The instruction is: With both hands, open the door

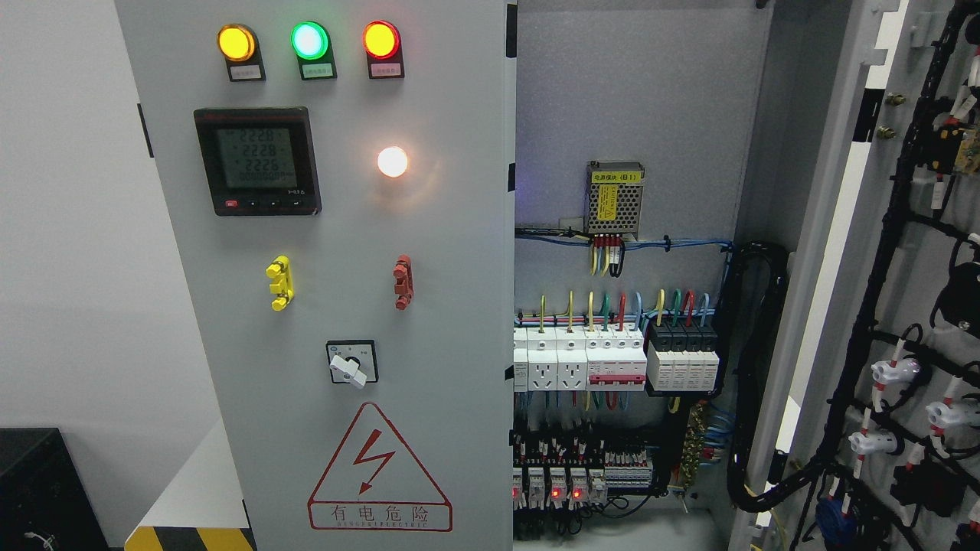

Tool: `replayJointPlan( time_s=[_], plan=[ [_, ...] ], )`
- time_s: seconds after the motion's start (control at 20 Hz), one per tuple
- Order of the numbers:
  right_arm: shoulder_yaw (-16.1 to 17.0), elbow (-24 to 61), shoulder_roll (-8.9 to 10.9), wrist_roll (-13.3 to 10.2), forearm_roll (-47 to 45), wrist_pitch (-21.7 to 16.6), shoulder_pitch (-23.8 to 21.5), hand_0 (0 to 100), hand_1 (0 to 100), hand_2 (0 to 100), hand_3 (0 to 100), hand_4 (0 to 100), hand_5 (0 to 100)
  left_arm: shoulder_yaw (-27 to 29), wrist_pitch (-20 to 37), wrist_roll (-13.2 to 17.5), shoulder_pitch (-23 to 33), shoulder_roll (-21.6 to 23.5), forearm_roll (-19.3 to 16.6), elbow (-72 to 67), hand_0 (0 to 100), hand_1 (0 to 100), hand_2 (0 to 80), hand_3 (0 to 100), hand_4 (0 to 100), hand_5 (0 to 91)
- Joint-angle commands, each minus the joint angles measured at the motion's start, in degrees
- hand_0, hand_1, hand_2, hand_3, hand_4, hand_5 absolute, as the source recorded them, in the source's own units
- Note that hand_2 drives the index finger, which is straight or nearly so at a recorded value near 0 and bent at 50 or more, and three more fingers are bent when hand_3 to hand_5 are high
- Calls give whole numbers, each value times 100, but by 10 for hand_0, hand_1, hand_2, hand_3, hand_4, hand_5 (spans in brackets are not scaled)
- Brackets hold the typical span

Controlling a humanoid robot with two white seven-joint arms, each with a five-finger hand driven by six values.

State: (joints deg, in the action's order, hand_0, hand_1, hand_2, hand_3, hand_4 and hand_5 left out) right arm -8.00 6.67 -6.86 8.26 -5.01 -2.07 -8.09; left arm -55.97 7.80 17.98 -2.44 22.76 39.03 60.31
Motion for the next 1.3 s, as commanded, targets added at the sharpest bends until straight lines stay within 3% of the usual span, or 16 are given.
replayJointPlan(
  time_s=[0.0,0.3,0.5,0.55,0.65,0.8,0.9,1.05,1.25],
  plan=[
    [0,1,0,0,0,4,0,72,137,0,0,0,0,1211,248,-5,534,-1053,-335,-4358,120,556,0,0,0,0],
    [0,1,0,0,0,4,0,72,137,0,0,0,0,2045,301,-49,657,-1686,-326,-5643,120,556,0,0,0,0],
    [0,1,0,0,0,4,0,72,137,0,0,0,0,2423,301,-163,894,-1827,-343,-5724,120,556,0,0,0,0],
    [0,1,0,0,-9,4,0,72,137,0,0,0,0,2755,293,-172,894,-1914,-396,-5776,120,556,0,0,0,0],
    [0,9,0,0,-9,-4,0,72,137,0,0,0,0,3765,292,-172,877,-1977,-1157,-5855,120,556,0,0,0,0],
    [9,298,0,0,-26,-4,-26,72,137,0,0,0,0,4803,292,-181,868,-2012,-2948,-5865,120,556,0,0,0,0],
    [9,929,26,0,-26,-4,-148,72,137,0,0,0,0,5427,292,-242,868,-2099,-3628,-5830,120,556,0,0,0,0],
    [18,2001,175,-9,-26,-4,-386,72,137,0,0,0,0,6167,292,-593,877,-2231,-4218,-5821,120,556,0,0,0,0],
    [9,2916,439,-9,-26,-4,-483,72,137,0,0,0,0,6581,292,-734,894,-2425,-4299,-5847,120,556,0,0,0,0]
  ],
)
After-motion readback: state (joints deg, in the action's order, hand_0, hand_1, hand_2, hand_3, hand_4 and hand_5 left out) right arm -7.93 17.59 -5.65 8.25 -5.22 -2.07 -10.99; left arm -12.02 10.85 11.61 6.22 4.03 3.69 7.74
